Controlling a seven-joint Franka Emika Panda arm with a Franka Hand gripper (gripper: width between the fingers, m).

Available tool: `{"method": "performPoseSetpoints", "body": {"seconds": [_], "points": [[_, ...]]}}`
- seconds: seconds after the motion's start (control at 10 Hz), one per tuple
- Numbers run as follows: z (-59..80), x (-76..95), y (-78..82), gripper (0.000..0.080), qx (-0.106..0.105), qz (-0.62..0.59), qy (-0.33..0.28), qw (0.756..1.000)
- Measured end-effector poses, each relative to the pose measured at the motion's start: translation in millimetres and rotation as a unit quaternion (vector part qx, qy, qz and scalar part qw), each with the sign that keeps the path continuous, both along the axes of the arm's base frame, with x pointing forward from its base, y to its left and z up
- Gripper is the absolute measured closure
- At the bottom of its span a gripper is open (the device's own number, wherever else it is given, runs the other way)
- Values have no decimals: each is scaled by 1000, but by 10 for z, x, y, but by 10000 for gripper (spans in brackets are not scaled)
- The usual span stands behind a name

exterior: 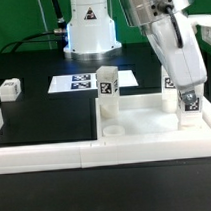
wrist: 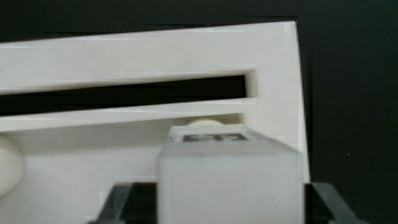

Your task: Assemble square table

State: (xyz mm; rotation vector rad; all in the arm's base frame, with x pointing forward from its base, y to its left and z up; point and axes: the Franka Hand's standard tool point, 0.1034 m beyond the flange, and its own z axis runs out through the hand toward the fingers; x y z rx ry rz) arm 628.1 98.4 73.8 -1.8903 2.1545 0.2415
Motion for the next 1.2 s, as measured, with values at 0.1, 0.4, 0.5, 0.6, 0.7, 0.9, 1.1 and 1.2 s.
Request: {"method": "performPoseSetpoints", "body": {"seconds": [0.1, 0.4, 0.5, 0.6, 0.7, 0.9, 1.1, 1.2], "points": [[-3, -4, 17, 398, 3, -31, 10, 999], [29, -15, 57, 173, -30, 140, -15, 990], [93, 38, 105, 157, -60, 278, -46, 958], [80, 36, 112, 157, -55, 276, -51, 958], [73, 33, 90, 150, -59, 320, -62, 944], [71, 33, 87, 151, -63, 399, -83, 911], [4, 8, 21, 151, -94, 593, -112, 792], [-24, 2, 27, 151, -101, 622, -115, 768]]}}
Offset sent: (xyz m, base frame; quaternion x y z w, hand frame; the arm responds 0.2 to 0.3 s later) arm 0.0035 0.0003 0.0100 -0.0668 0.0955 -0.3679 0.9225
